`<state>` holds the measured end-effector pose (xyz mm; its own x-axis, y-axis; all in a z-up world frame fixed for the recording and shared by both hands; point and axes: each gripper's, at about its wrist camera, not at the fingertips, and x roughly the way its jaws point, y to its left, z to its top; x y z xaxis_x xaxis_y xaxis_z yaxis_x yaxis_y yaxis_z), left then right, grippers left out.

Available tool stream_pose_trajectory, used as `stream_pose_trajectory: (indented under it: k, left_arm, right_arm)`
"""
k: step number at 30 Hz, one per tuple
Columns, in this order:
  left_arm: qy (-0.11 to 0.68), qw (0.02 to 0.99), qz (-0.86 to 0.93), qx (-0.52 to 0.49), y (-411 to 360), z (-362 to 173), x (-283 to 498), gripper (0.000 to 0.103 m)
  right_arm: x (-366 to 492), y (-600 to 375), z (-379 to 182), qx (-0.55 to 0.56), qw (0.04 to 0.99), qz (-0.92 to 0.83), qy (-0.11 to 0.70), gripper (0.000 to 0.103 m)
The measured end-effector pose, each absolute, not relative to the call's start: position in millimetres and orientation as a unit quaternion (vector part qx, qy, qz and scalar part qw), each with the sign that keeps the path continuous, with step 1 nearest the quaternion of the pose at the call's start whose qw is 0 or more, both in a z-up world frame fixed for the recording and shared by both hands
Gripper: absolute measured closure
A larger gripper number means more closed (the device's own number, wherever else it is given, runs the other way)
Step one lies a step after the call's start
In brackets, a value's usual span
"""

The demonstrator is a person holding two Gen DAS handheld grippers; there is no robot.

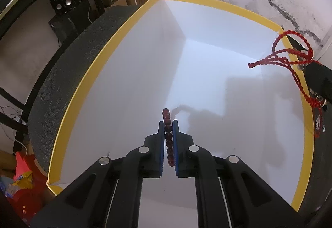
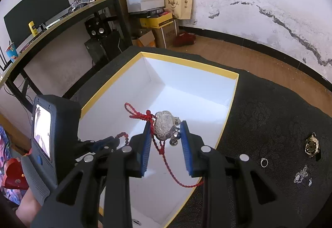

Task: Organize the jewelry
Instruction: 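Carry the bracelet and red cord charm over the white box with both tools, then open the left tool to drop the bracelet while the right tool releases the charm into the box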

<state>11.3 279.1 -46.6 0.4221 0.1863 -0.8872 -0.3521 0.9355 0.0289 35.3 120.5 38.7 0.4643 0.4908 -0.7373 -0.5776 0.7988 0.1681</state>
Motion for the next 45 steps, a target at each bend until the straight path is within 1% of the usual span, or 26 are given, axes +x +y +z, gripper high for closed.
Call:
stream_pose_trajectory:
  k: [2,3,4,5,6,8,11,15,20,28,32,35,38,45]
  left_arm:
    - [0.509,0.842,0.163,-0.077,277.9,-43.1,9.0,0.093]
    - [0.506,0.845,0.159,-0.076,276.5,-40.8,7.9,0.085]
    - [0.502,0.847,0.157,-0.074,274.9,-39.0,7.2,0.075]
    - [0.499,0.849,0.157,-0.071,272.8,-37.0,5.9,0.047]
    - [0.494,0.852,0.157,-0.069,270.8,-34.6,4.4,0.026]
    - [0.478,0.862,0.155,-0.066,267.1,-26.7,1.8,0.024]
    - [0.474,0.865,0.147,-0.074,265.7,-22.7,-1.1,0.016]
    - [0.468,0.869,0.137,-0.083,265.2,-16.7,-9.6,0.013]
    - [0.454,0.879,0.125,-0.082,256.1,-5.0,-29.7,0.011]
    - [0.434,0.888,0.115,-0.098,254.6,11.5,-69.5,0.011]
    - [0.413,0.889,0.136,-0.143,281.7,19.9,-87.2,0.011]
    - [0.415,0.883,0.150,-0.163,298.7,16.7,-89.3,0.011]
    - [0.416,0.880,0.150,-0.173,303.8,14.3,-88.5,0.011]
    - [0.412,0.885,0.139,-0.167,297.6,17.2,-88.5,0.011]
  right_arm:
    - [35.6,118.4,40.4,-0.051,0.855,0.311,0.411,0.075]
    - [35.8,117.0,41.4,-0.050,0.856,0.311,0.410,0.075]
    - [35.8,115.5,42.6,-0.049,0.857,0.310,0.409,0.075]
    - [36.0,114.5,43.4,-0.048,0.858,0.310,0.408,0.075]
    - [36.8,112.9,44.1,-0.046,0.858,0.309,0.408,0.075]
    - [37.9,111.7,45.3,-0.044,0.858,0.308,0.408,0.075]
    - [38.7,111.1,45.4,-0.047,0.858,0.306,0.410,0.075]
    - [39.5,110.8,51.7,-0.049,0.858,0.303,0.412,0.075]
    - [38.4,115.2,61.9,-0.054,0.856,0.302,0.416,0.075]
    - [47.9,147.4,65.8,-0.074,0.835,0.308,0.451,0.075]
    - [68.1,176.9,39.5,-0.081,0.816,0.298,0.488,0.075]
    - [86.1,191.9,8.0,-0.092,0.803,0.274,0.521,0.075]
    - [93.1,198.3,-14.9,-0.107,0.798,0.250,0.538,0.075]
    - [93.6,208.6,-31.2,-0.148,0.788,0.234,0.550,0.075]
